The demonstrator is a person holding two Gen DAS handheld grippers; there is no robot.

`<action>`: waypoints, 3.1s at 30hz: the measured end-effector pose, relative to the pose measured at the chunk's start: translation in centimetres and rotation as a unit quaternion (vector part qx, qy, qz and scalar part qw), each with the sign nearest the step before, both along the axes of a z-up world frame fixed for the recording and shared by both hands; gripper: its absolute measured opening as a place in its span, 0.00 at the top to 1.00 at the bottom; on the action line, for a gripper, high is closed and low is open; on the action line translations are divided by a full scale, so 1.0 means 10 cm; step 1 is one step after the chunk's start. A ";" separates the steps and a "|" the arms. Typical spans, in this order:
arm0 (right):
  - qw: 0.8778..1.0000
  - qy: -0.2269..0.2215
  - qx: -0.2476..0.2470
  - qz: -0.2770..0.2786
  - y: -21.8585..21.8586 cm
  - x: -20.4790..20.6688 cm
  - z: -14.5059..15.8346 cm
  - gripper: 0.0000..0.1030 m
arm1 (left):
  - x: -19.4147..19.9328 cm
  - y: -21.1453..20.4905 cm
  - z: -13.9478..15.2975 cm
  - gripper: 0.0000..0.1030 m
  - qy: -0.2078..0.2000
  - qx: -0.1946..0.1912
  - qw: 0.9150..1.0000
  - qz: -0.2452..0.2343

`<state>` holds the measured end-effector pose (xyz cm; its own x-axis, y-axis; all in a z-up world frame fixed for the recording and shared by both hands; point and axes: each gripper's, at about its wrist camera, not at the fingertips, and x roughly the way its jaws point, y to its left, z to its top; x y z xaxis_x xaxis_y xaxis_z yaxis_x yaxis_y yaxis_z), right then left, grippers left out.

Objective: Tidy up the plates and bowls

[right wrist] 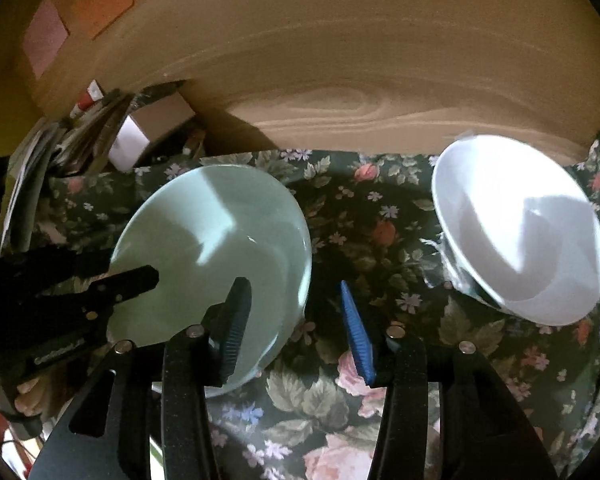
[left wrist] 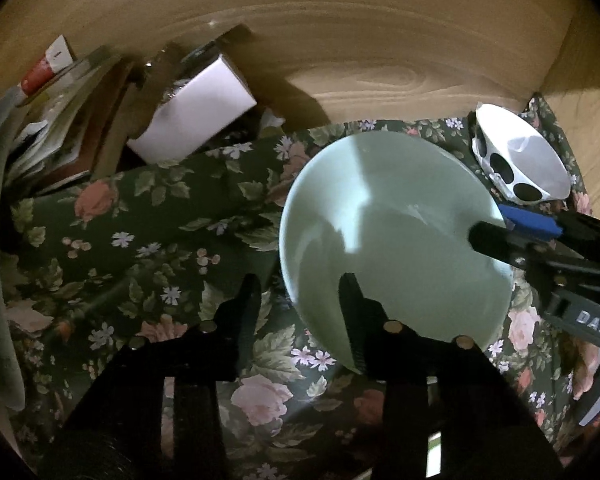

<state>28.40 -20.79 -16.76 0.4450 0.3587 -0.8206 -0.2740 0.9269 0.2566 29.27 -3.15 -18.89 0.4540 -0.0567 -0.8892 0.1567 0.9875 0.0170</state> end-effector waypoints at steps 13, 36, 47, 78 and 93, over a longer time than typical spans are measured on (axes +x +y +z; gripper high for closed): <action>1.000 0.013 0.010 0.002 0.09 -0.01 -0.11 0.85 | 0.04 -0.04 -0.03 0.86 0.002 0.008 1.000 -0.004; 0.995 -0.094 0.030 -0.019 0.03 -0.65 0.63 0.85 | -0.60 -0.01 0.66 0.86 -0.092 -0.034 0.995 -0.004; 0.990 -0.133 0.035 -0.007 0.16 -0.92 0.89 0.85 | -0.93 0.15 0.94 0.86 -0.126 -0.047 0.991 0.007; 0.982 -0.150 0.054 0.100 1.13 -1.52 0.94 0.84 | -1.97 1.04 1.05 0.86 -0.168 -0.045 0.979 0.107; 0.980 -0.117 0.054 0.152 1.61 -1.63 0.71 0.84 | -2.34 1.50 0.86 0.86 -0.153 -0.044 0.974 0.161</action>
